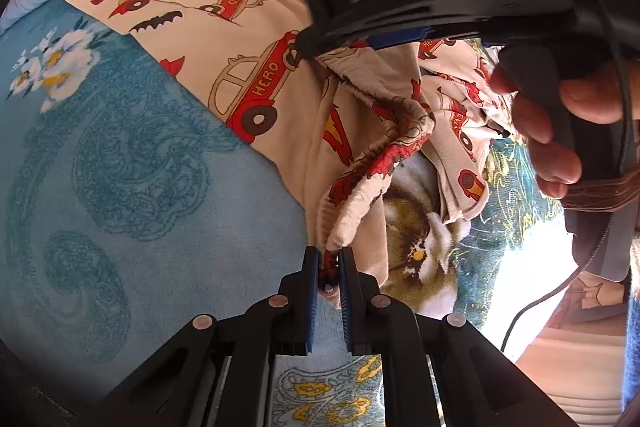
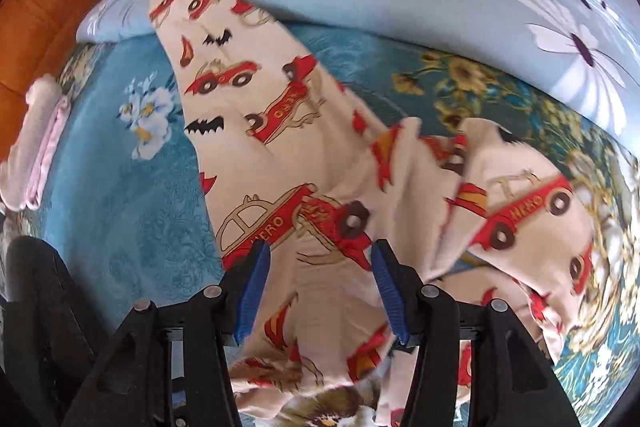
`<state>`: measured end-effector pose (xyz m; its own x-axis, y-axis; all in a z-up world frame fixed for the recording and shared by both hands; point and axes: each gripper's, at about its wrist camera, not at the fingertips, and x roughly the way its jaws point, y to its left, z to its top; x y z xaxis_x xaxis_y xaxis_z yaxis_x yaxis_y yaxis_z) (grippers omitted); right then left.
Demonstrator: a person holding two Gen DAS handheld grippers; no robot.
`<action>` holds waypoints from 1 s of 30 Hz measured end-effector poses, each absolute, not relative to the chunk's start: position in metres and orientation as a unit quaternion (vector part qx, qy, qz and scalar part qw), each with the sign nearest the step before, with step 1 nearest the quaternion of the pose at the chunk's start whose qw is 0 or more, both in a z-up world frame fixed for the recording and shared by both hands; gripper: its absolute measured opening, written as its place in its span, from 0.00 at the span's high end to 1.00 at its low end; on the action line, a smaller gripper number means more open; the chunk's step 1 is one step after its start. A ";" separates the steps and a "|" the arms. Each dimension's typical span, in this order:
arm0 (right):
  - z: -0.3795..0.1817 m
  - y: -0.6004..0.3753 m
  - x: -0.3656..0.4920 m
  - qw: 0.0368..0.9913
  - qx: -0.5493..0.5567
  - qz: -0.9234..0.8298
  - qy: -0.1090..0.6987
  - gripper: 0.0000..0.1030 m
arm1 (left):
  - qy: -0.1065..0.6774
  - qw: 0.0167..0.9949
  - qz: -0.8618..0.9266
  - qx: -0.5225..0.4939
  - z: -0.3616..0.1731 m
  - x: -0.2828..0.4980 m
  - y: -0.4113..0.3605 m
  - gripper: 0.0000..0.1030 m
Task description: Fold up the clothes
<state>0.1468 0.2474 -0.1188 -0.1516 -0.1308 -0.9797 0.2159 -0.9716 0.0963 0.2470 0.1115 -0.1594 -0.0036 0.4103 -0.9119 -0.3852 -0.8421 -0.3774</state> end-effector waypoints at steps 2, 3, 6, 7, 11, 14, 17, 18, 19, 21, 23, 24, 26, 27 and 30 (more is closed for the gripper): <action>-0.133 0.237 0.145 0.107 0.647 -0.752 0.071 0.48 | -0.011 0.282 0.709 -0.647 -0.159 0.247 0.111 0.89; -0.139 0.235 0.147 0.100 0.648 -0.750 0.086 0.48 | -0.014 0.282 0.707 -0.648 -0.160 0.246 0.111 0.89; -0.148 0.234 0.157 0.095 0.644 -0.748 0.129 0.48 | -0.023 0.283 0.702 -0.654 -0.164 0.244 0.110 0.89; -0.149 0.235 0.161 0.096 0.641 -0.749 0.140 0.48 | -0.026 0.284 0.700 -0.654 -0.165 0.244 0.110 0.89; -0.144 0.253 0.174 0.082 0.631 -0.761 0.127 0.64 | -0.037 0.291 0.713 -0.637 -0.155 0.244 0.104 0.90; -0.131 0.290 0.177 0.077 0.633 -0.770 -0.015 0.78 | -0.044 0.285 0.735 -0.613 -0.141 0.243 0.098 0.91; -0.113 0.337 0.181 0.085 0.605 -0.768 -0.189 0.85 | -0.045 0.280 0.760 -0.586 -0.122 0.243 0.092 0.91; -0.105 0.351 0.183 0.096 0.585 -0.769 -0.240 0.88 | -0.042 0.283 0.770 -0.571 -0.113 0.243 0.092 0.91; -0.095 0.361 0.184 0.112 0.560 -0.772 -0.281 0.91 | -0.038 0.286 0.779 -0.556 -0.103 0.243 0.092 0.91; -0.072 0.378 0.185 0.145 0.504 -0.775 -0.352 0.93 | -0.036 0.295 0.795 -0.529 -0.080 0.239 0.094 0.91; -0.048 0.385 0.177 0.165 0.458 -0.782 -0.389 0.93 | -0.038 0.304 0.808 -0.504 -0.049 0.229 0.099 0.92; -0.037 0.391 0.175 0.175 0.436 -0.782 -0.409 0.93 | -0.038 0.309 0.815 -0.489 -0.031 0.225 0.100 0.92; -0.017 0.401 0.165 0.195 0.385 -0.777 -0.459 0.93 | -0.024 0.321 0.832 -0.452 0.009 0.218 0.106 0.92; -0.004 0.407 0.163 0.205 0.356 -0.775 -0.480 0.93 | -0.015 0.327 0.839 -0.434 0.030 0.214 0.110 0.92; 0.046 0.433 0.172 0.225 0.268 -0.791 -0.501 0.93 | 0.028 0.349 0.855 -0.384 0.085 0.209 0.137 0.92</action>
